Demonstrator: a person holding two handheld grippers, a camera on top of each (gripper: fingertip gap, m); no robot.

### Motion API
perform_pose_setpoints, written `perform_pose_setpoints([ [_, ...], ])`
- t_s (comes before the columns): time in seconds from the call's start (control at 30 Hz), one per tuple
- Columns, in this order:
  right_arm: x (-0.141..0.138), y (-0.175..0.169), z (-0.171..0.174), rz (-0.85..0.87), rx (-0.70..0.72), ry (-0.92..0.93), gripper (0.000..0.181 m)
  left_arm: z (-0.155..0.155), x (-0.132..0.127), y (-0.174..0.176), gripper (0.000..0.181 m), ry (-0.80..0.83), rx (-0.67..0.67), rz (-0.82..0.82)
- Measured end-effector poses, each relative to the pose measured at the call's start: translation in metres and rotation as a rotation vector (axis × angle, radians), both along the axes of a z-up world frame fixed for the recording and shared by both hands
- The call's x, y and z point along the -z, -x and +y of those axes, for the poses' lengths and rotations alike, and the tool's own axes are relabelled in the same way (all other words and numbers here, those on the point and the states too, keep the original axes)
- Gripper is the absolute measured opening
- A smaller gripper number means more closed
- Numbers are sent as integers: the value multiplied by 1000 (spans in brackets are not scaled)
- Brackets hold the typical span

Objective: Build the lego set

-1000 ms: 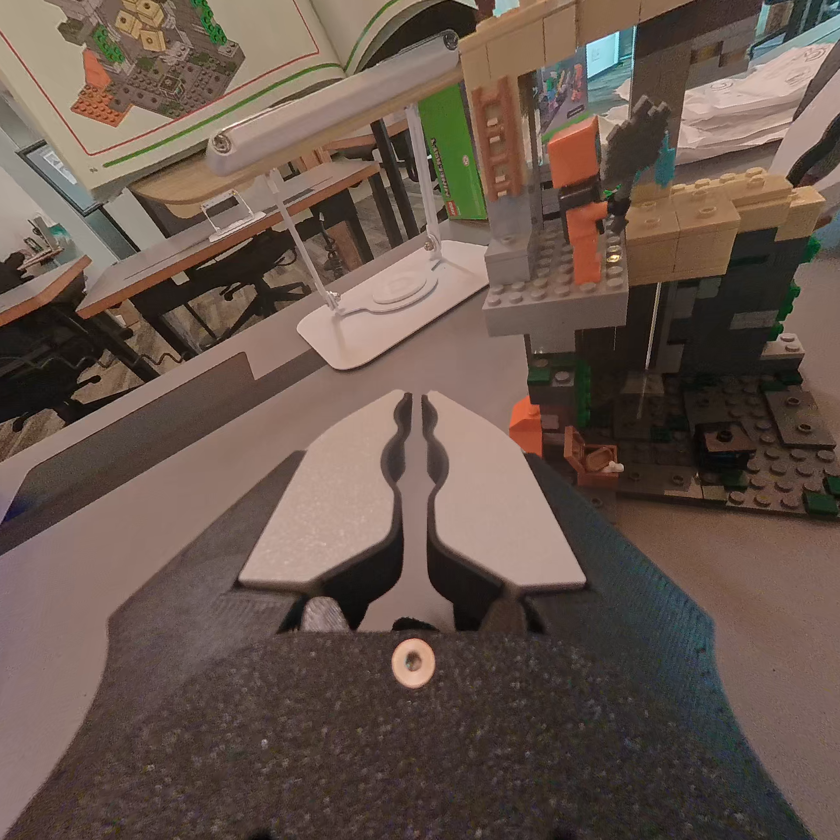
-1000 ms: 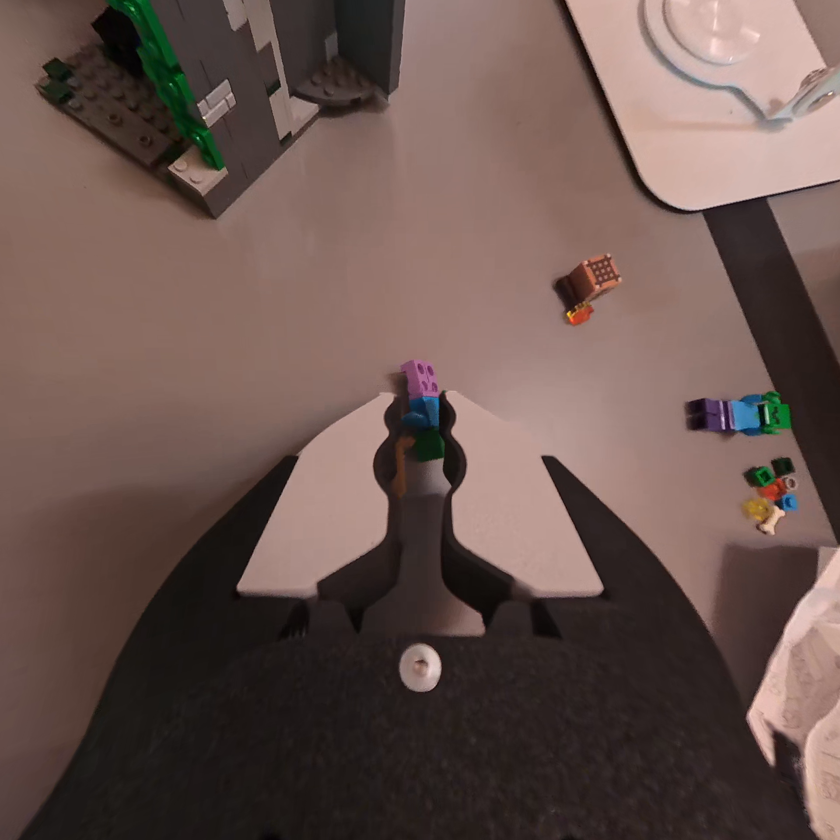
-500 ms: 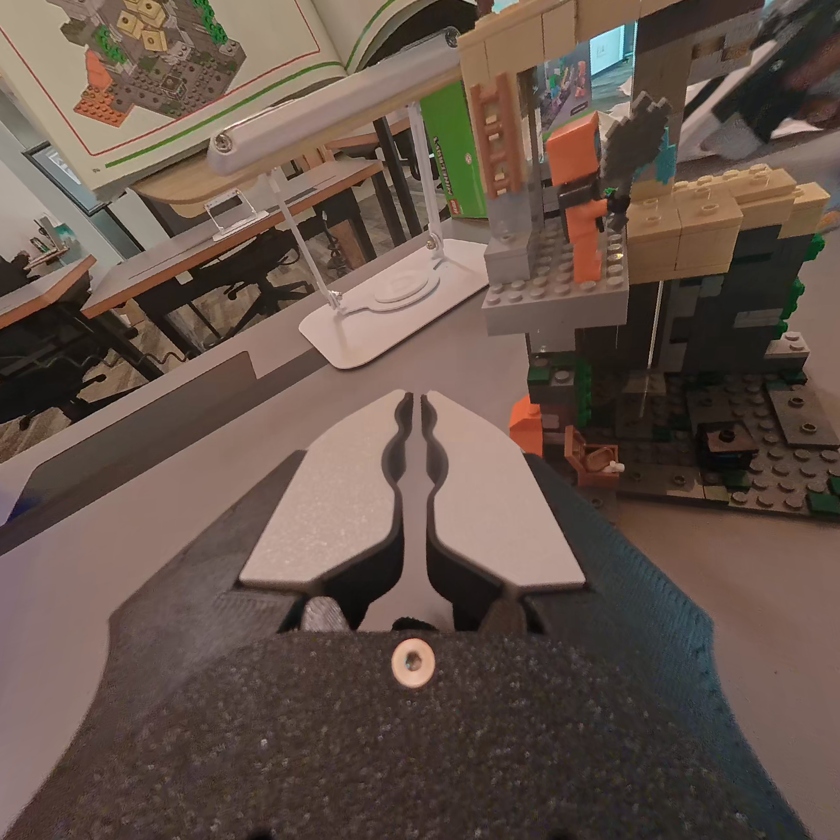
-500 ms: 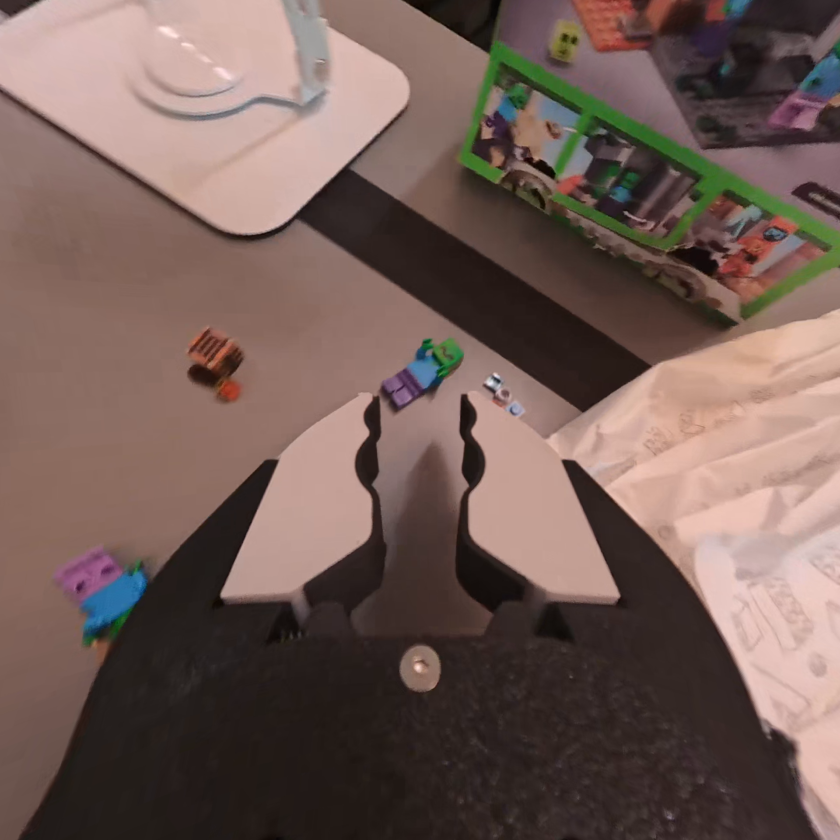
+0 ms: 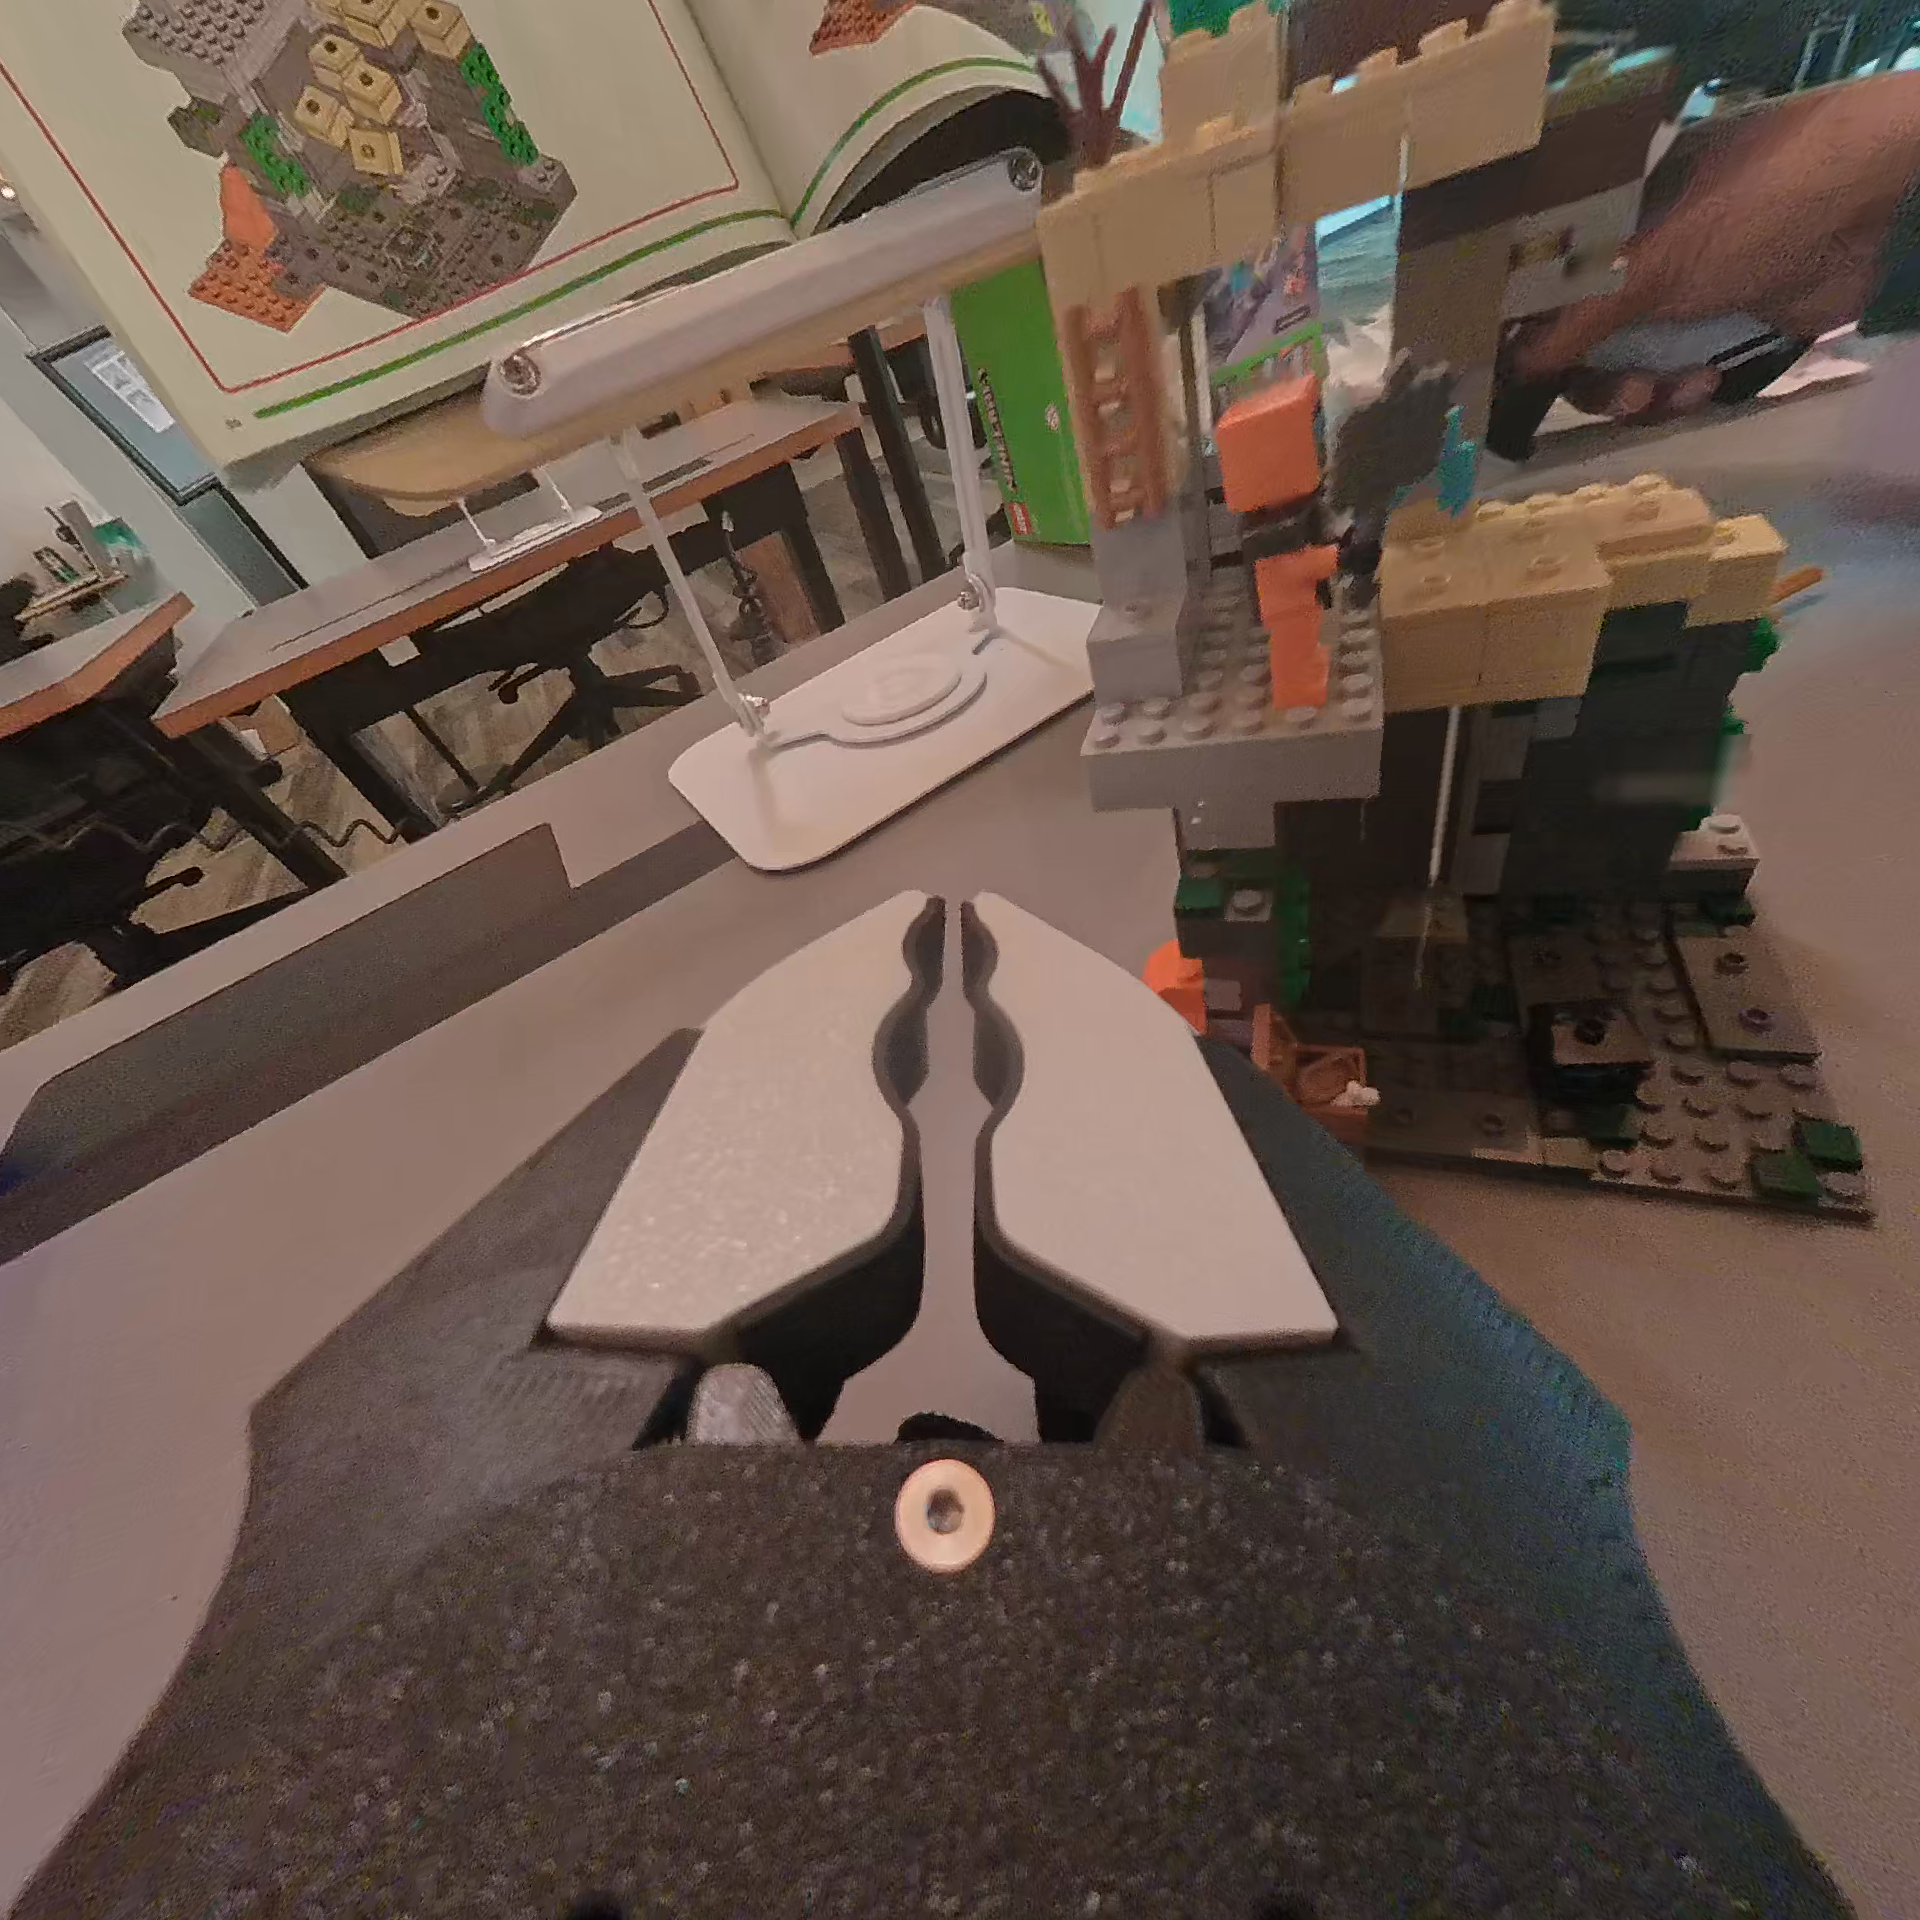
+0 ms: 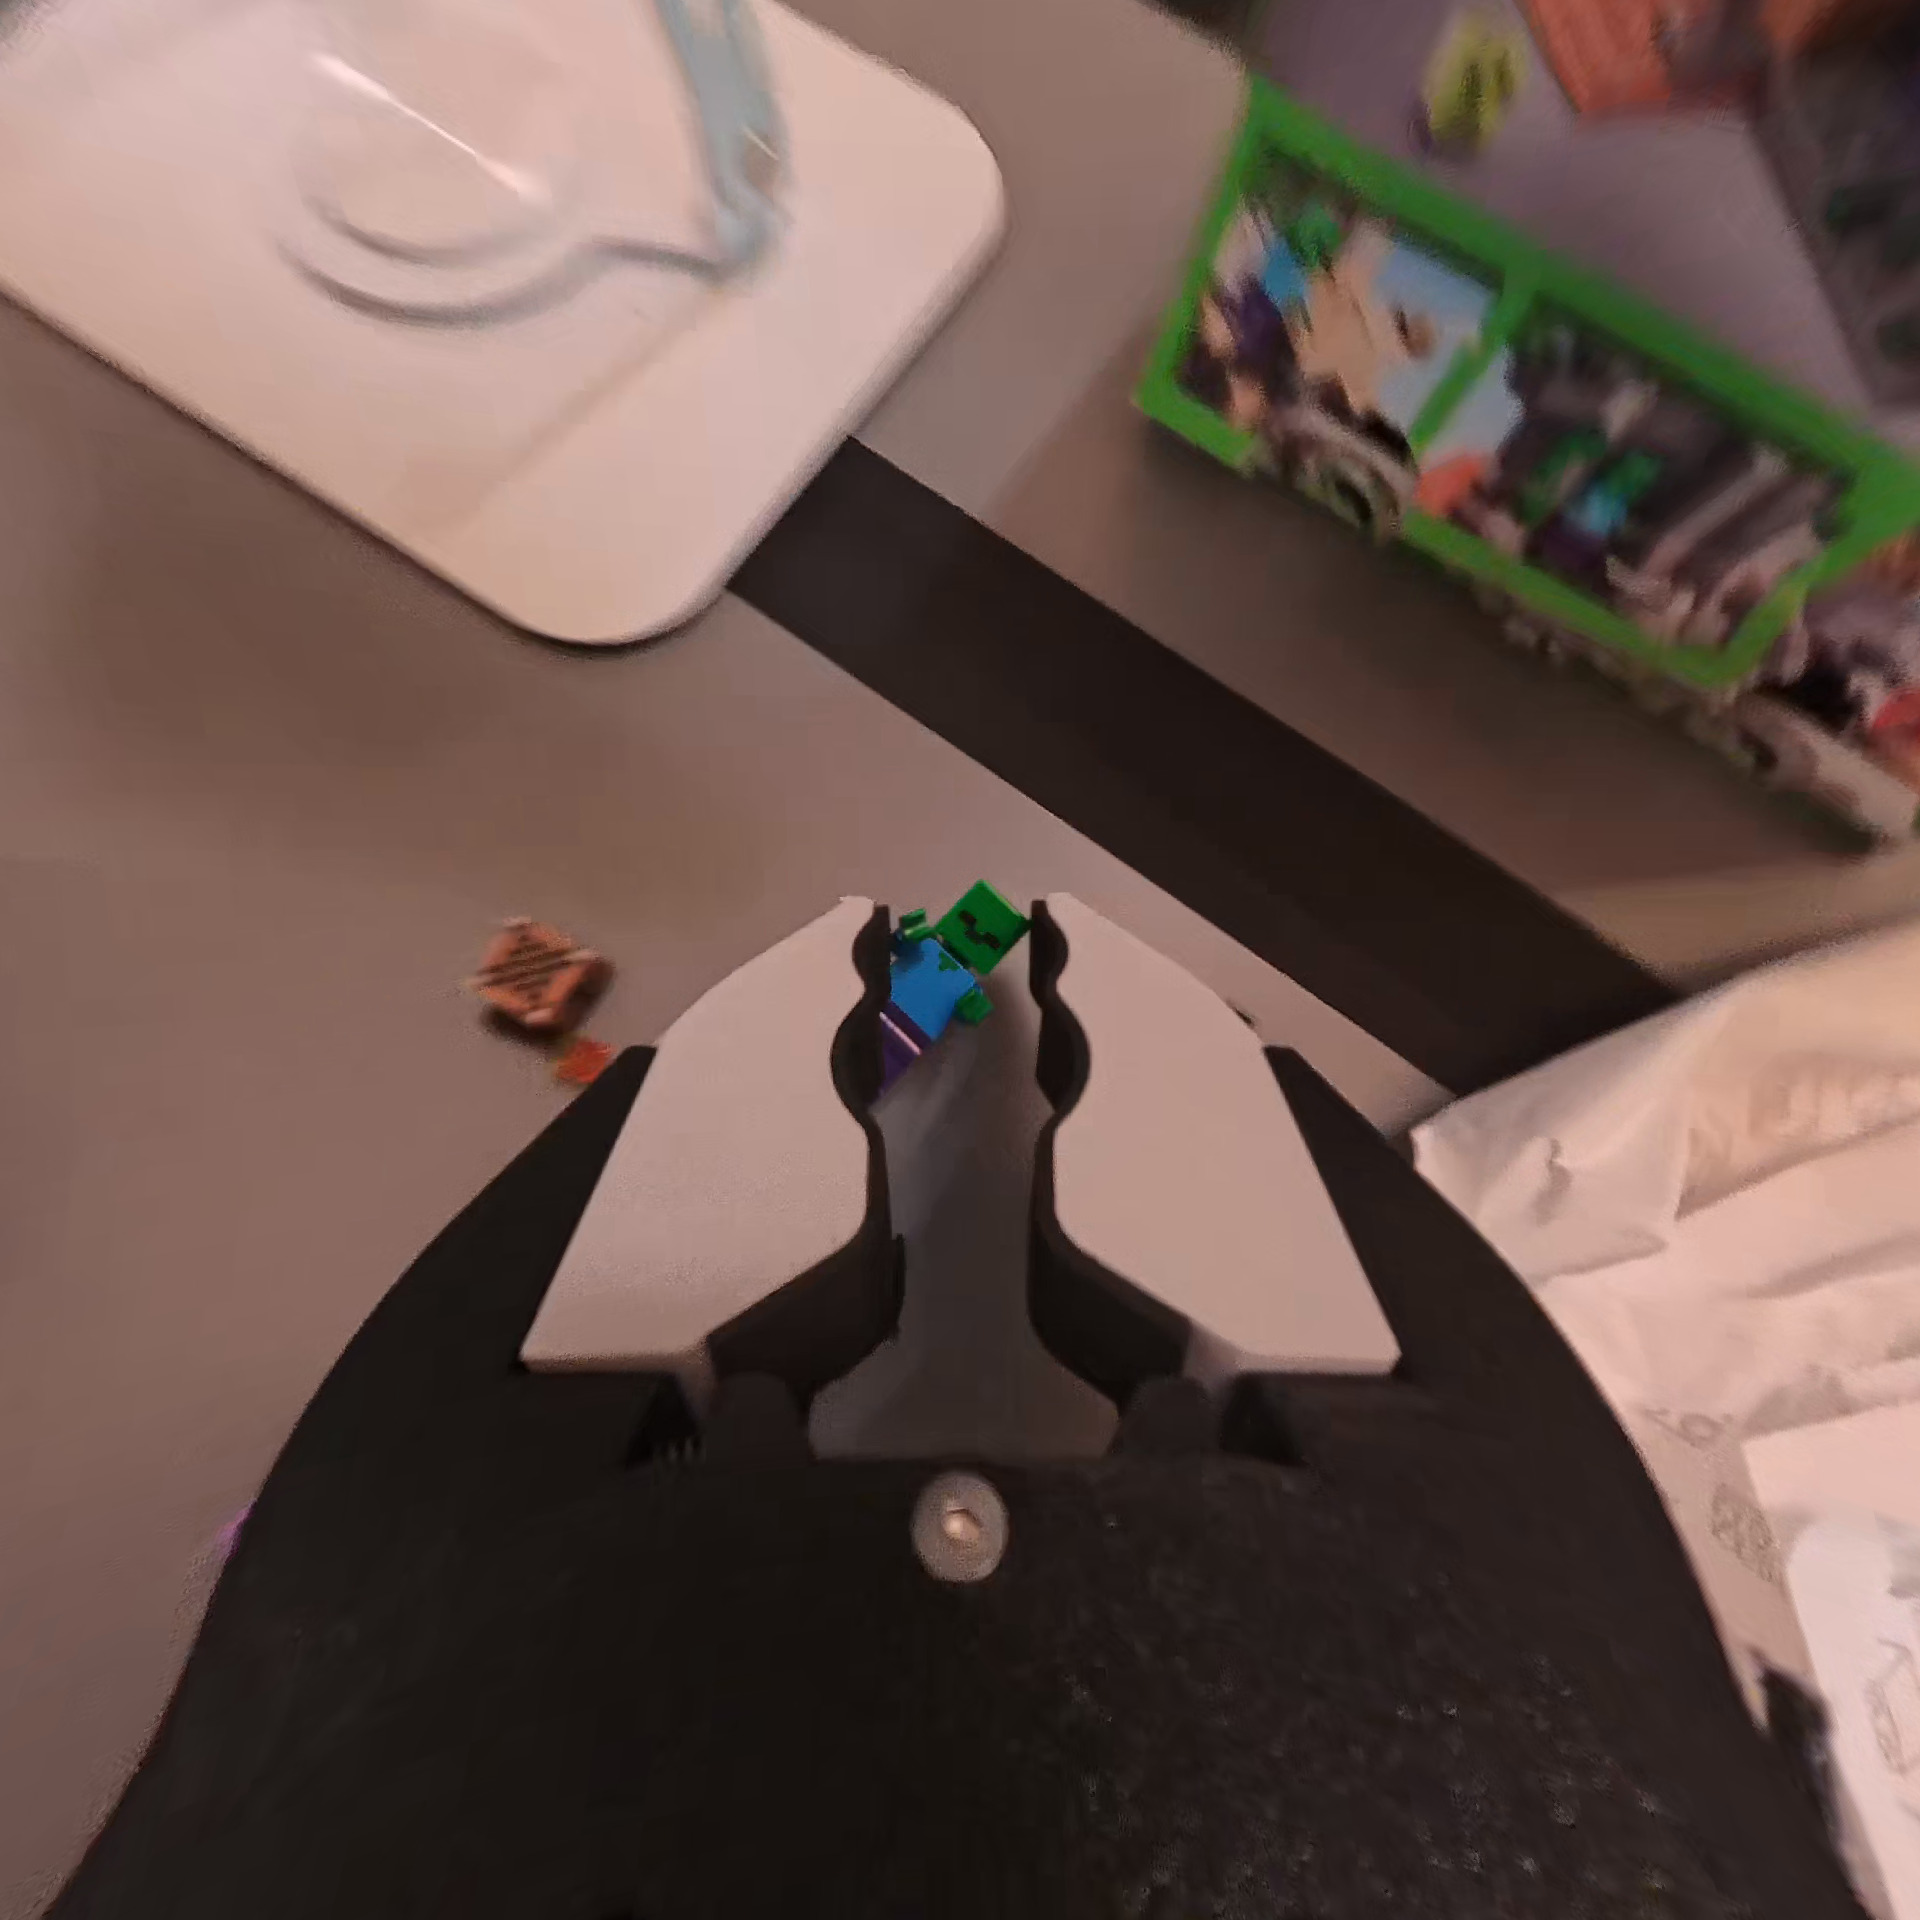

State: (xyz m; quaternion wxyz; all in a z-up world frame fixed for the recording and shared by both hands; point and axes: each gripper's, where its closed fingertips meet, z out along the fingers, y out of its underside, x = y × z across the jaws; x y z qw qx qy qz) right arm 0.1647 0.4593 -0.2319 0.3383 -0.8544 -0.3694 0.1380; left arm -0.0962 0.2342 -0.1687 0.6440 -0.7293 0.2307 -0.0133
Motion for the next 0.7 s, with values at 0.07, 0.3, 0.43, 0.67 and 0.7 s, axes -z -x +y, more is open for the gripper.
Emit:
perform_pose_setpoints([
  [0.07,-28,13,-22,67,-121,-159,25,-4,-5,-7,2,13,31,-26],
  [0.3,-100,55,-170,202,-524,-569,25,-27,-13,-47,10,204,248,-151],
  [0.43,-110,82,-248,267,-642,-628,25,-51,-23,-72,13,271,370,-175],
  [0.67,-89,131,-299,190,-684,-809,25,-89,-25,-113,20,327,484,-234],
  [0.7,-87,136,-302,182,-696,-828,25,-91,-25,-115,21,334,482,-250],
])
